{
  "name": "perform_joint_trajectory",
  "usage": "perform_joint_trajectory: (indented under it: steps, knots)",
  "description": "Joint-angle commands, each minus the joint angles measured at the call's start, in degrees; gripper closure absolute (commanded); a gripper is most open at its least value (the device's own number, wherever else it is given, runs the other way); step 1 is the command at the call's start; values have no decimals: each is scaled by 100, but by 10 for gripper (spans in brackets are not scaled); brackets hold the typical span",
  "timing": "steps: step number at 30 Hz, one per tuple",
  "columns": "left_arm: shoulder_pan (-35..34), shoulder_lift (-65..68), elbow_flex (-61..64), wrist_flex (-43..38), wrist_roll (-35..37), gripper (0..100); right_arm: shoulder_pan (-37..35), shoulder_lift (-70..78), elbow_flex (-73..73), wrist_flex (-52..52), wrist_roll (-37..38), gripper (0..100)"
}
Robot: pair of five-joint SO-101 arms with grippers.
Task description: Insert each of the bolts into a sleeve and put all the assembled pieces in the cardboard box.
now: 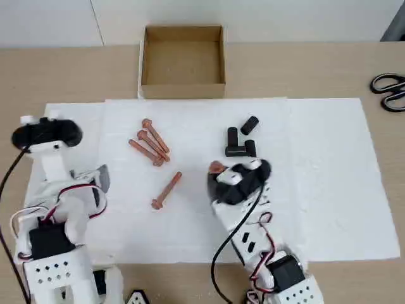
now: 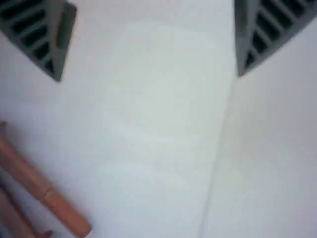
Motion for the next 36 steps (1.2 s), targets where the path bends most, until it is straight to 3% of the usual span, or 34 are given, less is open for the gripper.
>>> perform_joint_trajectory:
  steps: [1, 5, 10, 17, 25, 31, 36]
  knots:
    - [-308, -88, -303, 79, -26, 785, 796, -22, -229, 198, 352, 995]
    - [-431, -88, -330, 79, -18, 785, 1209, -4, -1442, 980, 475, 995]
    - [-413, -88, -295, 79, -18, 785, 1244, 796, -2699, 418, 1116, 995]
    - [-413, -88, -277, 88, -18, 786, 1253, 4286, -4299, -1429, 1275, 995]
    - [-413, -88, -145, 88, -18, 786, 1253, 8673, -7349, -3099, 1266, 995]
    - [-404, -88, -145, 88, -18, 786, 1226, 11284, -9503, -4048, 1275, 995]
    - [-404, -88, -145, 88, -18, 786, 1200, 13077, -11200, -4251, 1310, 995]
